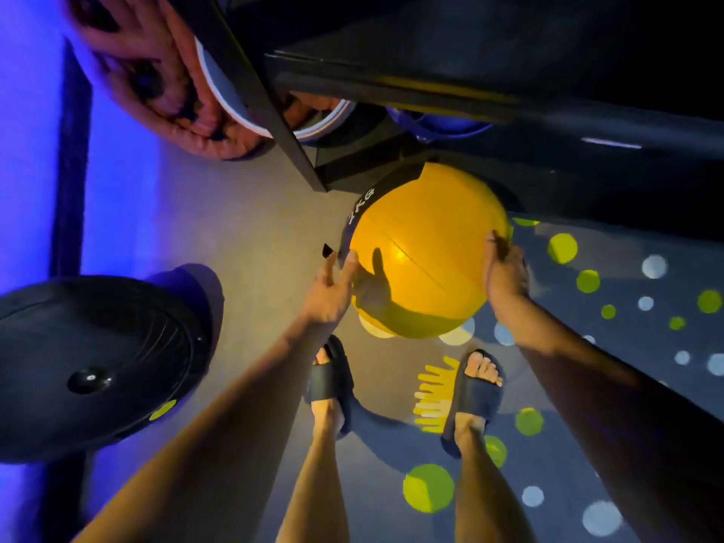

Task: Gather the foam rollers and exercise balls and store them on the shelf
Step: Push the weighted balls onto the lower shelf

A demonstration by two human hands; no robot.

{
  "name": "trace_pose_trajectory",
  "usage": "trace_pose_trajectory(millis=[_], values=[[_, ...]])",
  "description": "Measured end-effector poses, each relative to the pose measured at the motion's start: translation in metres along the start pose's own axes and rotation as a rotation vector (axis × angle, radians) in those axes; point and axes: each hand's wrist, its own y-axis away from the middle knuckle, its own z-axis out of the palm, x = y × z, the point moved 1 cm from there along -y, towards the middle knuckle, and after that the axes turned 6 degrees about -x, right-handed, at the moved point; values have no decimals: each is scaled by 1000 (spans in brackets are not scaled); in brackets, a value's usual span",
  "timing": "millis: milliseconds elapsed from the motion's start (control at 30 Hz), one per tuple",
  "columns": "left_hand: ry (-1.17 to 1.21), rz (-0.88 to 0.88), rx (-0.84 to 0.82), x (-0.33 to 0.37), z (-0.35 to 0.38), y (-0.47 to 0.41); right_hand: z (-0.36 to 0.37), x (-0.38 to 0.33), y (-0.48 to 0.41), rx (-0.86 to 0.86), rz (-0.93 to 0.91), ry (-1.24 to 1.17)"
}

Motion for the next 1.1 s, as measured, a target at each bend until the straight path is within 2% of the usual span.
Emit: trace_pose_trajectory(millis=[100,200,233,333,467,533,600,667,700,733,800,967,1033,1100], values=[[109,-62,0,-4,12,-67,9,-12,-65,-20,8,-288],[193,-145,-17,-18,13,-120,3,-6,-126,-258,38,-458],[262,-142,-35,-24,15,-134,1,-2,-138,-359,25,-464],[390,-96,-63,-36,18,-146,4,10,-149,-474,-8,-387],[436,-6,60,-50,12,-94,3,25,-97,-432,-14,-547],[488,-28,101,-57,2,-39,-9,38,-44,-344,-42,-587],[524,-47,120,-60,-10,22,-23,40,10,-335,-90,-572],[539,-52,131,-46,-23,86,-48,12,65,-337,-75,-554],[561,-52,138,-35,-27,118,-60,-2,86,-371,-11,-552],[583,-36,140,-23,-30,145,-73,-23,109,-434,9,-548],[672,7,173,-2,-31,193,-105,-59,150,-454,10,-511],[901,147,183,59,-17,286,-187,-184,231,-550,-273,-313],[963,205,128,86,-9,295,-213,-247,250,-470,-376,-238],[912,282,65,111,1,288,-234,-300,255,-361,-453,-232]])
